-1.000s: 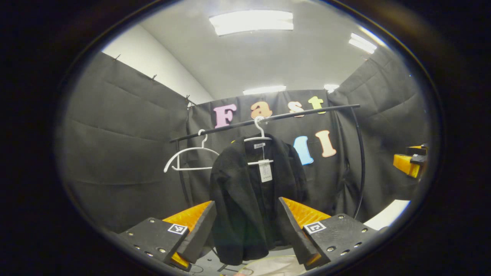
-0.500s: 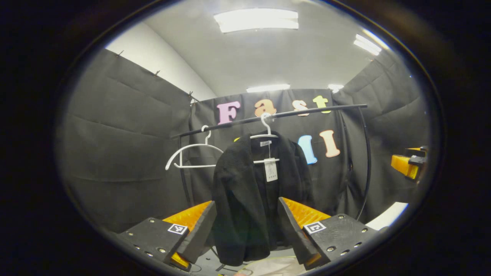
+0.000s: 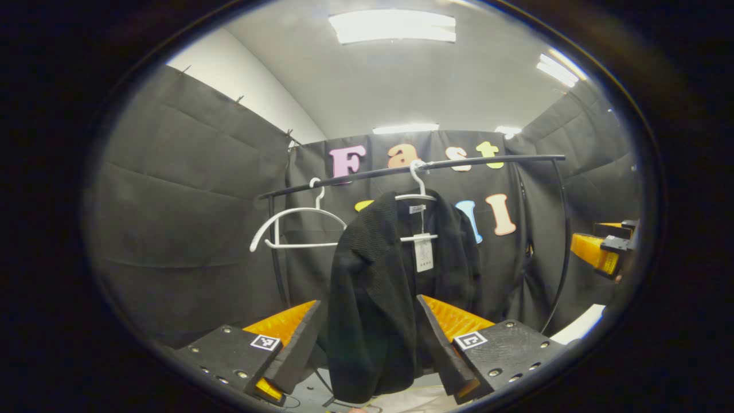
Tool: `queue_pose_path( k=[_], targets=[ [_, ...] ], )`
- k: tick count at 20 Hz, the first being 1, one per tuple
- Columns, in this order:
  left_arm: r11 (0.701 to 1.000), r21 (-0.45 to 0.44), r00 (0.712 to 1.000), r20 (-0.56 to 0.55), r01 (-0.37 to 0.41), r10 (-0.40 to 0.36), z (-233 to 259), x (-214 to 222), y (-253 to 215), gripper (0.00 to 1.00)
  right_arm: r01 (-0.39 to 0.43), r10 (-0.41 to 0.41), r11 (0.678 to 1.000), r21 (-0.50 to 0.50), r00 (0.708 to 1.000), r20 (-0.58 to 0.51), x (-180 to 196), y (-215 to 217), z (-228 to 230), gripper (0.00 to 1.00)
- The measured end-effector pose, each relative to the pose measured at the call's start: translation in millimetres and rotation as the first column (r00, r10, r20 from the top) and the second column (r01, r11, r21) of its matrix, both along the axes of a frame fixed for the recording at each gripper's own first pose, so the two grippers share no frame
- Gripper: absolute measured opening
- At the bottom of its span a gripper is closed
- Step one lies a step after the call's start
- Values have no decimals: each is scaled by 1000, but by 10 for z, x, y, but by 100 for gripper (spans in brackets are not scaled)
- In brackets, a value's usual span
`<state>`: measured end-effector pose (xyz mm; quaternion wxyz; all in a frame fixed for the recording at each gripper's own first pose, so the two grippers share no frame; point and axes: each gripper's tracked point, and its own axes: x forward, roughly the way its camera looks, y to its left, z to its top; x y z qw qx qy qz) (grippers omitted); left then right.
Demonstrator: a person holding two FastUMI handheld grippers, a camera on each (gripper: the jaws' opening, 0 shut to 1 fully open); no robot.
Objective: Grasp the clothes on the hanger with both hands and then place them into the laundry hamper below.
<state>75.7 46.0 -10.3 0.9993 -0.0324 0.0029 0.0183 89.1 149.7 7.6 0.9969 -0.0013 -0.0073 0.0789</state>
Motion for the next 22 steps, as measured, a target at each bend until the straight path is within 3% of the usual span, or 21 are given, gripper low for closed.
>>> queue_pose_path(
  k=[7, 13, 22],
  targets=[
    [999, 1, 998, -15, -54, 54, -45, 418, -192, 94, -179, 179, 984, 8, 984, 20, 481, 611, -11, 97],
    [997, 32, 998, -20, -64, 65, 3, 779, -425, 94, -278, 277, 959, 44, 960, 35, 912, 880, 16, 98],
    [992, 39, 989, -81, -124, 127, -227, 1321, -569, 94, -425, 425, 903, 66, 905, 26, 1424, 1354, -78, 98]
  ],
)
